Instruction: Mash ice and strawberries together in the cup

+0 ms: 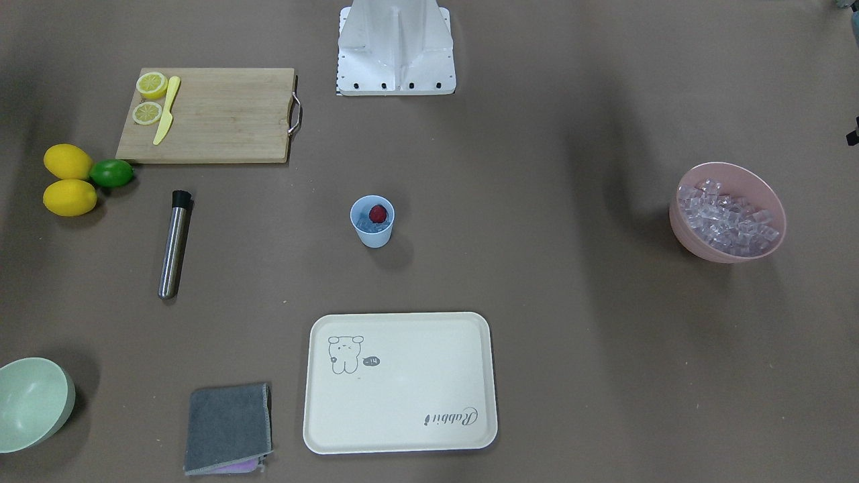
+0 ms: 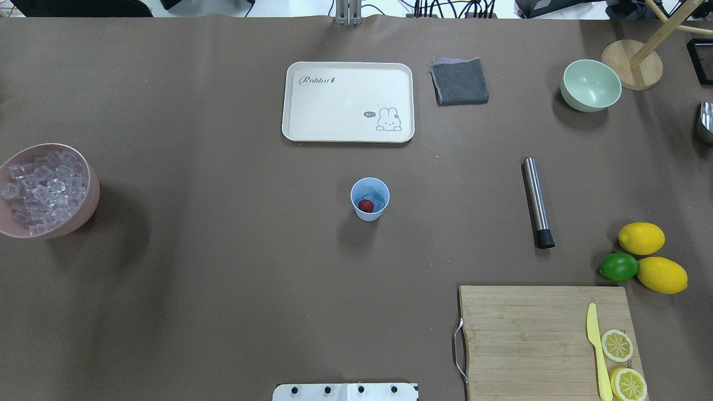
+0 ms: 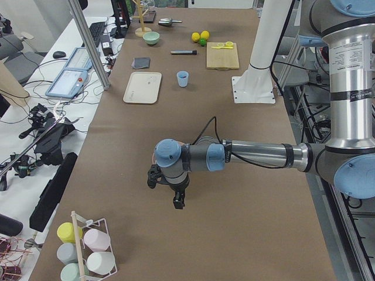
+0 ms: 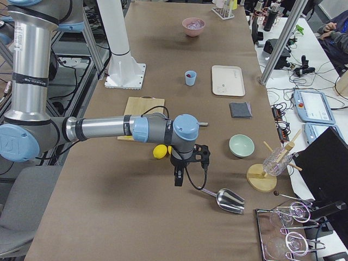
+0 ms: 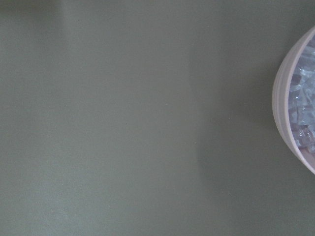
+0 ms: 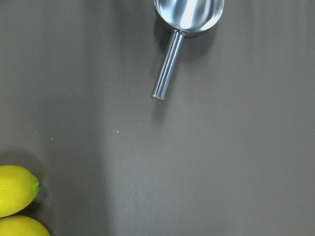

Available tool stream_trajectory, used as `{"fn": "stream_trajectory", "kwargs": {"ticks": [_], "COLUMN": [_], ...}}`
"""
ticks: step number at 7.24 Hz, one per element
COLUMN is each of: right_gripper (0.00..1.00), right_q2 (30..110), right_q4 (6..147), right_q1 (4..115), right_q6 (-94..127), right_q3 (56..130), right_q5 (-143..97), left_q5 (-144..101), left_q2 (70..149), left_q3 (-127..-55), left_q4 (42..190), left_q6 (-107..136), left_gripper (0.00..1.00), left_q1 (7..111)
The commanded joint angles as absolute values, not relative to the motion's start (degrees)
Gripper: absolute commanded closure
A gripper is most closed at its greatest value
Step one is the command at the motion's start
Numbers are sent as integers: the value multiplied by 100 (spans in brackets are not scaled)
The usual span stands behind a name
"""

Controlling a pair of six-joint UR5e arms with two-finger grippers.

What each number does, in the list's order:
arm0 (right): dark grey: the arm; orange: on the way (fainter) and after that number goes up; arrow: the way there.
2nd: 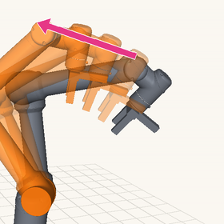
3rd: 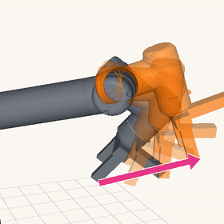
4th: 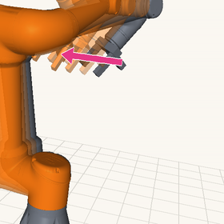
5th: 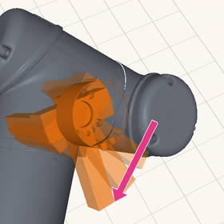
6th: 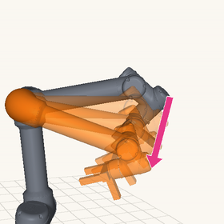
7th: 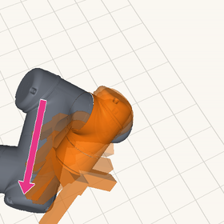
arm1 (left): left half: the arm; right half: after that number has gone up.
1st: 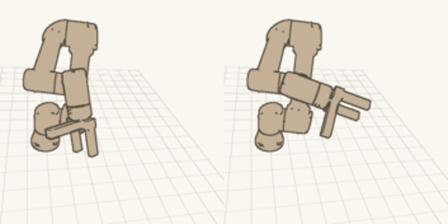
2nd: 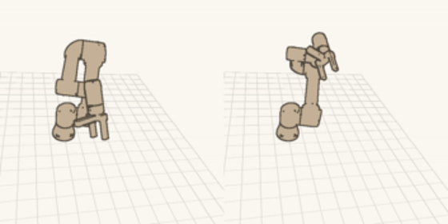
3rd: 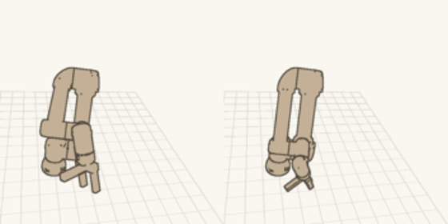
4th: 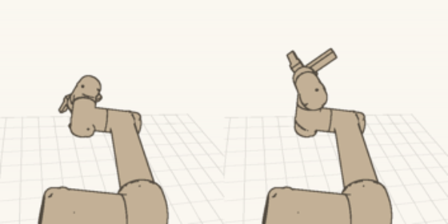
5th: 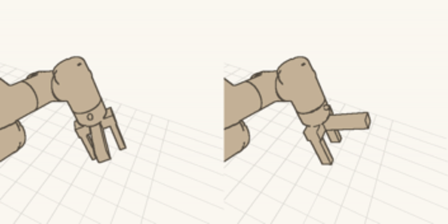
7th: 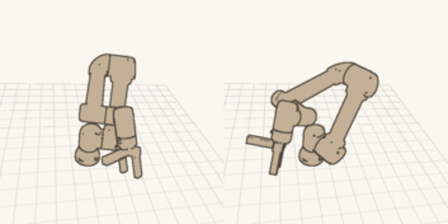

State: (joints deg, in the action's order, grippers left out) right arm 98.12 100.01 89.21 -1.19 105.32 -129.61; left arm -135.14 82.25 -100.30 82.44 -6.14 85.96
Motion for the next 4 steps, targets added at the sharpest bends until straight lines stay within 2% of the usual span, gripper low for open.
{"fn": "stream_trajectory", "kwargs": {"ticks": [1, 4], "right_gripper": [0, 0], "right_q2": [9756, 9896], "right_q4": [9863, 9325], "right_q1": [8921, 8921], "right_q6": [-70, -123], "right_q3": [10512, 10451], "right_q5": [-12973, -12964], "left_q5": [-13518, -13518], "left_q2": [8226, 8218], "left_q3": [-10046, -10063], "left_q4": [8244, 8244], "left_q6": [-607, -615], "left_gripper": [1, 1], "left_q1": [8596, 8596]}}
